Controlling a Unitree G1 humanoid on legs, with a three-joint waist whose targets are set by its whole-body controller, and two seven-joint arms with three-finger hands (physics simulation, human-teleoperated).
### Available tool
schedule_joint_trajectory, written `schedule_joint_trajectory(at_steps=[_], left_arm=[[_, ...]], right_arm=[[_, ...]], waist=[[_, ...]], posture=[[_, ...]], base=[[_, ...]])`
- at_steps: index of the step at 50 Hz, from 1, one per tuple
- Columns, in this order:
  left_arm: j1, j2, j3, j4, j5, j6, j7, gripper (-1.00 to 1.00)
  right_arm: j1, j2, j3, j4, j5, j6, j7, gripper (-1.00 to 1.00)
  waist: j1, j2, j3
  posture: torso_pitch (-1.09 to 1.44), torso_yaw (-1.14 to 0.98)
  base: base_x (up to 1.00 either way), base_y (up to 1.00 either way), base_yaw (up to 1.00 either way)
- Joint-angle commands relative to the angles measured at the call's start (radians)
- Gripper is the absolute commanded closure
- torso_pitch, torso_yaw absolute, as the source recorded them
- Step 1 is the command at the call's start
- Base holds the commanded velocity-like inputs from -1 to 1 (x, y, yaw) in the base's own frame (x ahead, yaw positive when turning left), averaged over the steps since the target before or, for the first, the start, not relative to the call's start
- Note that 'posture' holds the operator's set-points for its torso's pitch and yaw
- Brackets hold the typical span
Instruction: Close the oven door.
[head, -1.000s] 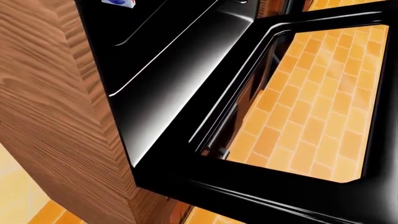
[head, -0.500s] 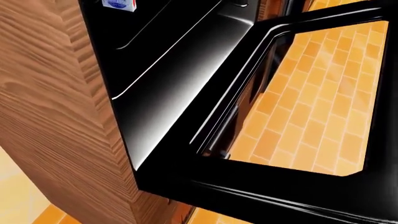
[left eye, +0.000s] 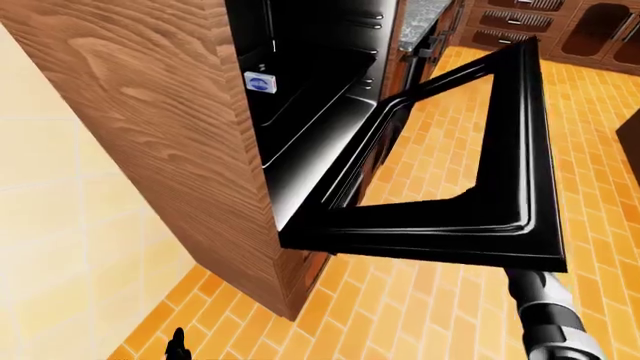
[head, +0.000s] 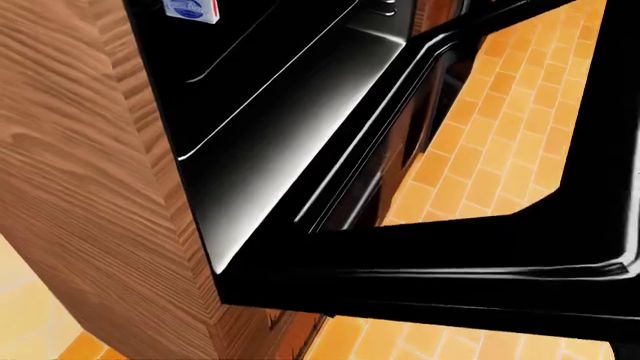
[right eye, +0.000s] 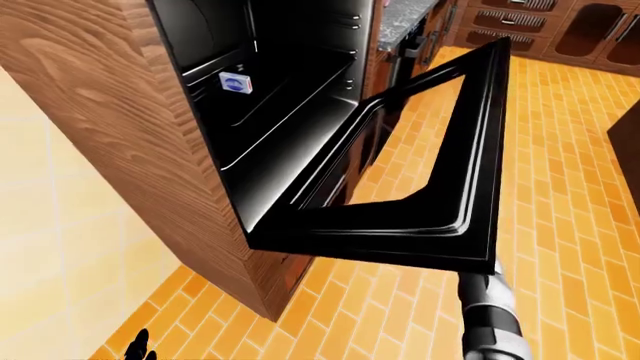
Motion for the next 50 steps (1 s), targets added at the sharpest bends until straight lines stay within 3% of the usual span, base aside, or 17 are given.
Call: schedule_joint_trajectory(at_steps=[1,7,16,17,33,35,39,40,50], left_arm=[[-0.009,0.013,0.004,-0.017,-0.004,-0.022,-0.001,-1.0],[-0.011,0.011,0.003,-0.017,-0.004,-0.02,0.0,-1.0],[-0.019,0.011,0.002,-0.017,-0.006,-0.017,0.001,-1.0],[-0.014,0.007,-0.001,-0.017,-0.003,-0.02,0.002,-1.0],[-0.012,0.009,0.003,-0.016,-0.003,-0.018,-0.001,-1.0],[-0.01,0.009,0.004,-0.016,-0.004,-0.018,-0.003,-1.0],[-0.008,0.009,0.006,-0.016,-0.005,-0.018,-0.004,-1.0],[-0.012,0.007,0.006,-0.017,-0.007,-0.015,-0.008,-1.0],[-0.01,0.009,0.01,-0.016,-0.012,-0.014,-0.015,-1.0]], right_arm=[[-0.033,-0.016,-0.01,-0.086,-0.009,0.021,-0.025,-1.0],[-0.116,0.001,0.021,-0.238,-0.047,0.154,-0.092,-1.0],[-0.299,0.047,0.077,-0.175,-0.118,0.204,-0.087,-1.0],[-0.381,0.064,0.111,-0.133,-0.143,0.214,-0.082,-1.0],[-0.759,0.142,0.176,0.208,-0.344,0.182,0.014,-1.0],[-0.87,0.168,0.198,0.311,-0.393,0.174,0.043,-1.0],[-0.941,0.202,0.192,0.377,-0.443,0.166,0.061,-1.0],[-1.048,0.252,0.211,0.449,-0.476,0.176,0.061,-1.0],[-1.147,0.336,0.19,0.487,-0.598,0.192,0.095,-1.0]], waist=[[-0.001,-0.003,-0.018],[0.0,-0.001,-0.019],[-0.007,0.007,-0.021],[-0.007,0.008,-0.021],[-0.011,0.023,-0.02],[-0.011,0.025,-0.02],[-0.017,0.034,-0.016],[-0.018,0.036,-0.015],[-0.028,0.054,-0.005]], posture=[[0.0,0.0],[0.0,0.0],[0.0,0.0],[0.0,0.0],[0.0,0.0],[0.0,0.0],[0.0,0.0],[0.0,0.0],[0.0,0.0]], base=[[0.0,0.0,0.0],[0.0,0.0,0.0],[0.0,0.0,0.0],[0.0,0.0,0.0],[0.0,0.0,0.0],[0.0,0.0,0.0],[0.0,0.0,0.0],[0.0,0.0,0.0],[0.0,0.0,0.0]])
